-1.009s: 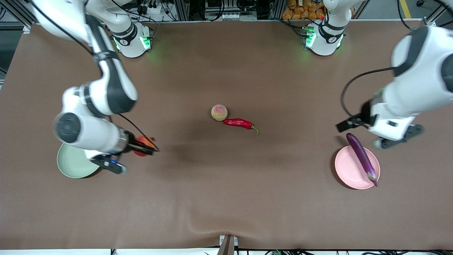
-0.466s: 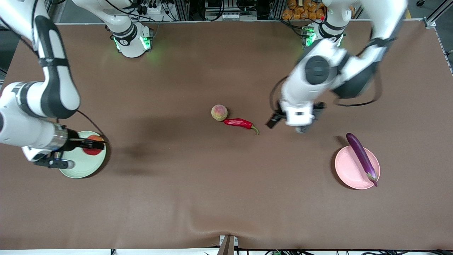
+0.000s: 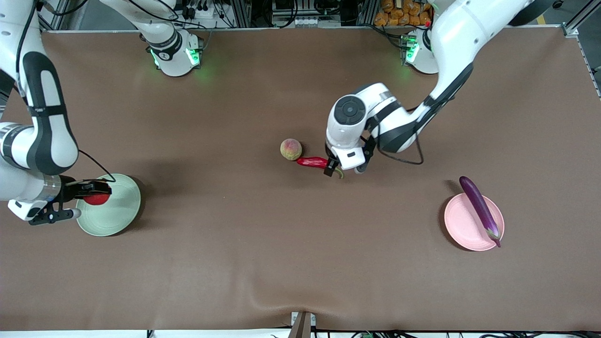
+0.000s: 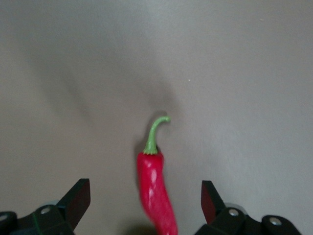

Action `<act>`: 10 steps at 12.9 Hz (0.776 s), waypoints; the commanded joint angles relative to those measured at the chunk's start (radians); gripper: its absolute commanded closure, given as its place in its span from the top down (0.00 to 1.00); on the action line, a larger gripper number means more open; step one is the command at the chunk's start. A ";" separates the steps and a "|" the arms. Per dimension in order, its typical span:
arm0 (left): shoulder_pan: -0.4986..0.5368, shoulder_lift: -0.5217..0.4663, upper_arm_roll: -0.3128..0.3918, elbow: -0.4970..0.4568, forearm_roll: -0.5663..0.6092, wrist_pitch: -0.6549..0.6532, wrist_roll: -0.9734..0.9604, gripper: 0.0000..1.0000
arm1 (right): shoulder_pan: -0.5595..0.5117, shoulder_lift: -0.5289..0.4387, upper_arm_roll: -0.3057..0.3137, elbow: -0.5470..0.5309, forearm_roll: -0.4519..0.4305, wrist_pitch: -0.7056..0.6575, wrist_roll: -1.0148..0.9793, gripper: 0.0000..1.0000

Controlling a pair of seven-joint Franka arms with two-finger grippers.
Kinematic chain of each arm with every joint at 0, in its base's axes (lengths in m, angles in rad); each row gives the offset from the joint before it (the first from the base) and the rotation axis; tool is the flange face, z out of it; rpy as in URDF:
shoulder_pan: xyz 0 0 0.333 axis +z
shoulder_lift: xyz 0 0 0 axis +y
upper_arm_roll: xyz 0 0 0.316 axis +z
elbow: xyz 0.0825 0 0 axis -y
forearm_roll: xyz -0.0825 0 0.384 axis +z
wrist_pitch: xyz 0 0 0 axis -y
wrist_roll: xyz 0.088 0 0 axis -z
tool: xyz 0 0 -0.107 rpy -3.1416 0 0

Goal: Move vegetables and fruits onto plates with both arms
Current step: 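Lower the apple onto the green plate while the left gripper reaches the chili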

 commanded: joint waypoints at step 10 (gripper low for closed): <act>-0.126 0.137 0.109 0.007 0.272 0.171 -0.195 0.00 | 0.122 0.029 0.039 0.144 0.064 -0.252 0.169 1.00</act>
